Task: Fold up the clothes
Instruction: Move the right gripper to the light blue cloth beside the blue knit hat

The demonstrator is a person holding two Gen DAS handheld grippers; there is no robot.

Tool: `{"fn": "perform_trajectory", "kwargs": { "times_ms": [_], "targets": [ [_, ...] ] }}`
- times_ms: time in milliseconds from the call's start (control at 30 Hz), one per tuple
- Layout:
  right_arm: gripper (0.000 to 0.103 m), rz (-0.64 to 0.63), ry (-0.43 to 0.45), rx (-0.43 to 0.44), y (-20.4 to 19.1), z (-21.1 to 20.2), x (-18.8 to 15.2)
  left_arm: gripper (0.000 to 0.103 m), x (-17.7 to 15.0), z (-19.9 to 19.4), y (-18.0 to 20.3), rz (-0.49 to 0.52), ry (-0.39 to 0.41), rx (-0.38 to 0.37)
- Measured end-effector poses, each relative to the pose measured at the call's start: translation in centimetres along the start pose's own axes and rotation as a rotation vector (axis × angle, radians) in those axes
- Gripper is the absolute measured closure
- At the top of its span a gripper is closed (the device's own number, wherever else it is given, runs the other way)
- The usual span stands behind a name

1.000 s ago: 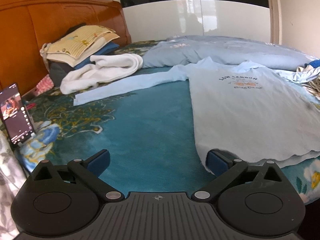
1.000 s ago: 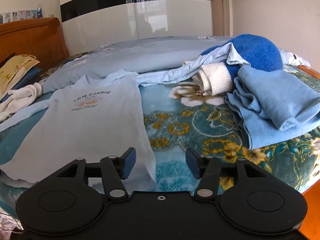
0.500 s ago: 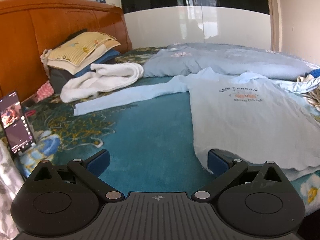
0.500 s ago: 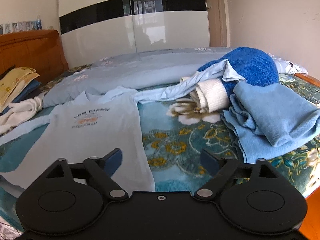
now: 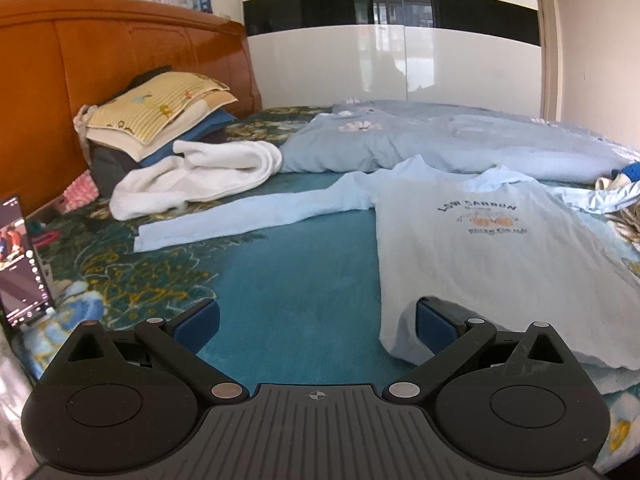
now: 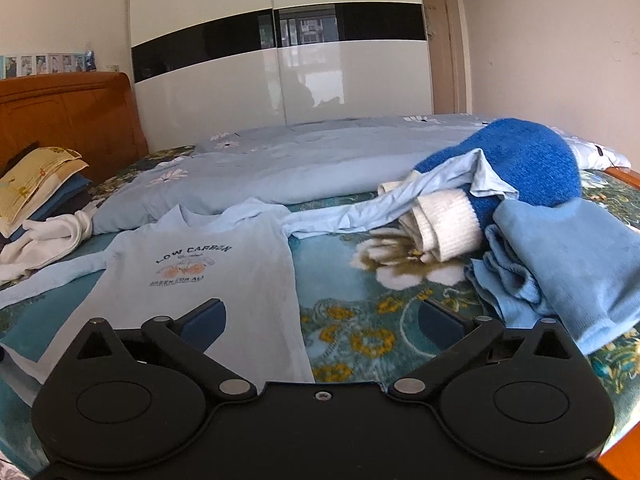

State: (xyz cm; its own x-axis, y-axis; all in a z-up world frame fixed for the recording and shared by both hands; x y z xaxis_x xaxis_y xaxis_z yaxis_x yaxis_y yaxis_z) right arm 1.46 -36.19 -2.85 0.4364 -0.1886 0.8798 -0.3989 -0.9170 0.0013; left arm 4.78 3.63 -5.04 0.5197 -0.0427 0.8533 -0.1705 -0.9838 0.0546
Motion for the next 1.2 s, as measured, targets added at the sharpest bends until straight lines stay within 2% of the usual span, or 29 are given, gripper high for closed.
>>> {"fn": "perform_trajectory", "kwargs": {
  "times_ms": [267, 500, 767, 900, 1133, 1200],
  "targets": [
    [0.001, -0.006, 0.022, 0.021, -1.0, 1.6, 1.4, 0.000, 0.8, 1.7, 0.5, -0.008, 0.004, -0.030],
    [0.001, 0.080, 0.046, 0.013, 0.1, 3.5, 3.6, 0.000, 1.6, 3.7, 1.8, -0.012, 0.005, -0.078],
    [0.001, 0.255, 0.026, -0.057, 4.3, 7.2, 6.1, 0.000, 3.5, 3.7, 2.7, -0.013, 0.071, -0.113],
    [0.001, 0.351, 0.026, -0.121, 7.6, 9.2, 7.7, 0.000, 4.6, 3.5, 2.6, -0.028, 0.110, -0.119],
    [0.010, 0.380, 0.017, -0.188, 10.5, 12.3, 8.8, 0.000, 4.4, 4.6, 2.5, -0.032, 0.083, -0.105],
    [0.014, 0.378, 0.005, -0.178, 10.6, 13.2, 8.8, 0.000, 4.1, 4.9, 2.9, -0.022, 0.070, -0.107]
  ]
}}
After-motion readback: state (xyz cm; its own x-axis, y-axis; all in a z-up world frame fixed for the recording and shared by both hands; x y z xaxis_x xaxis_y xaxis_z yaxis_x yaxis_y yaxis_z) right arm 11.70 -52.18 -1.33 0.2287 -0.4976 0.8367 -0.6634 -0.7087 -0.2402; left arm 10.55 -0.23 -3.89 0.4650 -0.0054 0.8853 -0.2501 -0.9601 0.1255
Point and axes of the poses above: each gripper's, at about its wrist camera, not at the fingertips, and z roughly the way its jaws point, y to its right, x to its top, the point moved 8 cm from there along z, roughly the way its jaws point, and after that the axes turned 15 degrees about -x, right-handed, at the moved point
